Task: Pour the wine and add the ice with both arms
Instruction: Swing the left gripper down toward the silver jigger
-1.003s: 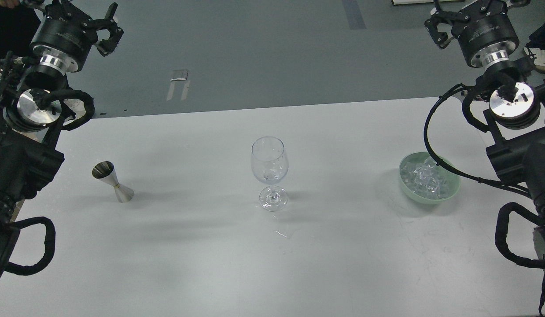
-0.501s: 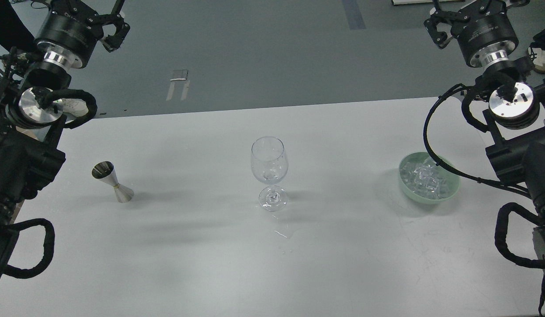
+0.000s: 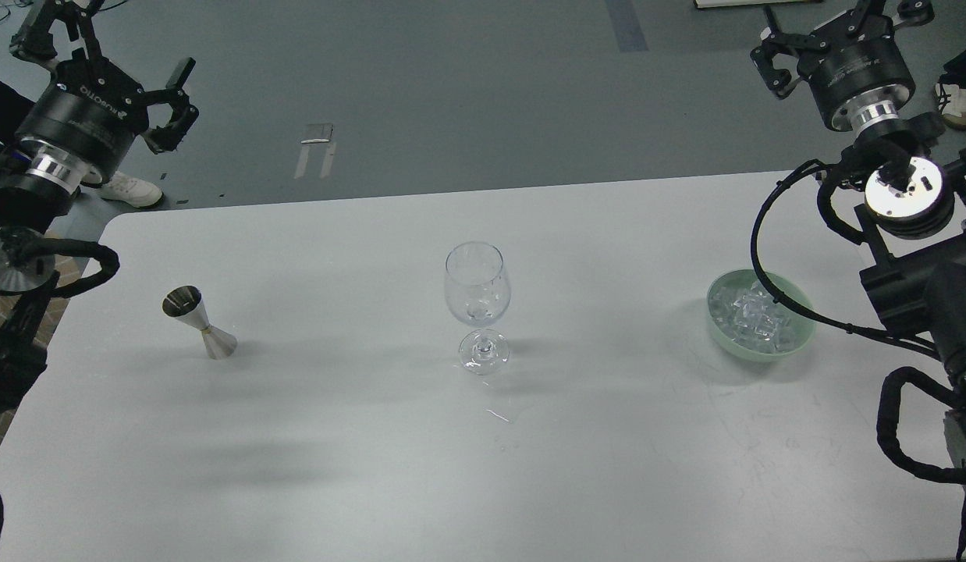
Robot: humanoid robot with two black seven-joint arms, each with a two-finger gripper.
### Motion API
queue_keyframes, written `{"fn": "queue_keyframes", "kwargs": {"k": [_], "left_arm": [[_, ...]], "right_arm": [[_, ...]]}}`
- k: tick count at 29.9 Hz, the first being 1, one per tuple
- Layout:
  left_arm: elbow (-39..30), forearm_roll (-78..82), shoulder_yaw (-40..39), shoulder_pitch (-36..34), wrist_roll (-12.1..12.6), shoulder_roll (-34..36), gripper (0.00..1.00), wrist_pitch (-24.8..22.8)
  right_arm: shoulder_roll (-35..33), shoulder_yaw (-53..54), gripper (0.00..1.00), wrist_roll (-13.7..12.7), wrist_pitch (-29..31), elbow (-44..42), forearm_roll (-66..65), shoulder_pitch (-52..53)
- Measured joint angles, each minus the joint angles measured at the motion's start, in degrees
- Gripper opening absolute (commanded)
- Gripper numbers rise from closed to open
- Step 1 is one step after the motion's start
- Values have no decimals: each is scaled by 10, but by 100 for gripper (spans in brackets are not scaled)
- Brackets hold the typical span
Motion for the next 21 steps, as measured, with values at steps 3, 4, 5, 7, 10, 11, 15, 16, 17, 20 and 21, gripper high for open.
{"fn": "queue_keyframes", "kwargs": {"k": [3, 4, 5, 7, 10, 11, 15, 16, 17, 20, 21], "left_arm": [[-69, 1, -6, 48, -2, 36, 93, 3], [-86, 2, -9, 64, -3, 48, 91, 3], [-103, 3, -13, 78, -3, 58, 91, 4], [-146, 5, -21, 104, -5, 86, 85, 7], [-189, 6, -34, 132, -6, 118, 79, 10], [-203, 6, -39, 143, -6, 129, 79, 12], [-255, 16, -59, 186, -7, 177, 78, 15], [-266, 24, -62, 193, -7, 188, 78, 15], [-275, 36, -63, 197, -7, 195, 77, 15], [-297, 100, -64, 205, -8, 215, 72, 15], [-302, 122, -64, 206, -8, 217, 72, 15]], "right_arm": [[0, 0, 100, 0, 1, -1, 0, -2], [0, 0, 100, 0, 1, -1, 0, -2], [0, 0, 100, 0, 1, -1, 0, -3], [0, 0, 100, 0, 1, -1, 1, -5], [0, 1, 100, 0, 1, -1, 1, -10], [-1, 1, 100, 0, 1, -1, 1, -13], [-10, 2, 100, 0, 2, 1, 1, -19], [-11, 3, 100, 0, 2, 2, 1, -21], [-11, 3, 100, 0, 2, 2, 1, -22], [-13, 3, 100, 0, 1, 3, 1, -24], [-13, 3, 100, 0, 1, 3, 1, -25]]}}
